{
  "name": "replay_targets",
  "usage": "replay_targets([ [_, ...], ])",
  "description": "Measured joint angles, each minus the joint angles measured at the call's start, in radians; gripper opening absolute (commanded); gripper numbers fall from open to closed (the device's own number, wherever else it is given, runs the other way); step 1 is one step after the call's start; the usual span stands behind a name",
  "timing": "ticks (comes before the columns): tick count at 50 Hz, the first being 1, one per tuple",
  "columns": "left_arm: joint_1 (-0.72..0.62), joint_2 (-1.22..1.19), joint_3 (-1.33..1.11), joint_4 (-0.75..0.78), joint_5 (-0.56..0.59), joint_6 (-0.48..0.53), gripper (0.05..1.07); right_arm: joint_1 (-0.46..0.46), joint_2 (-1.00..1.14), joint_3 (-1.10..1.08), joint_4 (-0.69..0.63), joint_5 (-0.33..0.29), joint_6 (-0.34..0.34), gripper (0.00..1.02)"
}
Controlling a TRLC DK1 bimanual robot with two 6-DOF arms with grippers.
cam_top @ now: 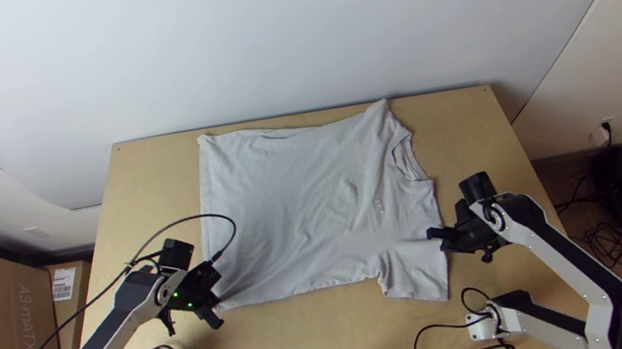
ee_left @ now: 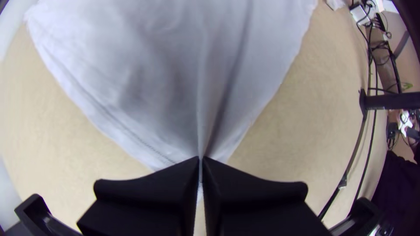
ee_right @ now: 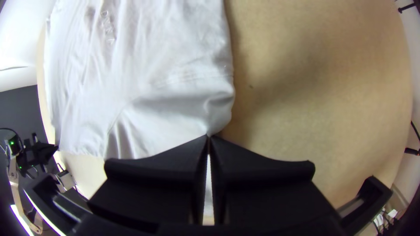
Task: Fold the t-shirt
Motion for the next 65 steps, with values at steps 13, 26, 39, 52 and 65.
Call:
replay_targets([
  [13, 0.236, -0.018, 0.014, -0.115, 0.045, 0.135, 0.08, -0.032, -0.030, 0.017, -0.012, -0.003, -0.004, 0.02],
  [26, 0.306, -0.080, 0.162, -0.108, 0.059, 0.115, 0.07, -0.032, -0.058, 0.058, -0.018, -0.003, -0.005, 0.02],
  [39, 0.306, -0.081, 0.323, 0.109, 0.059, -0.141, 0.07, -0.032, -0.156, 0.298, 0.050, -0.003, -0.042, 0.02],
  [52, 0.306, -0.050, 0.550, 0.221, -0.007, -0.320, 0.07, -0.050, -0.080, 0.718, 0.089, -0.011, -0.046, 0.02],
  [65, 0.306, 0.018, 0.808, 0.372, -0.085, -0.417, 0.07, -0.064, 0.064, 1.030, 0.101, -0.015, -0.053, 0.02],
])
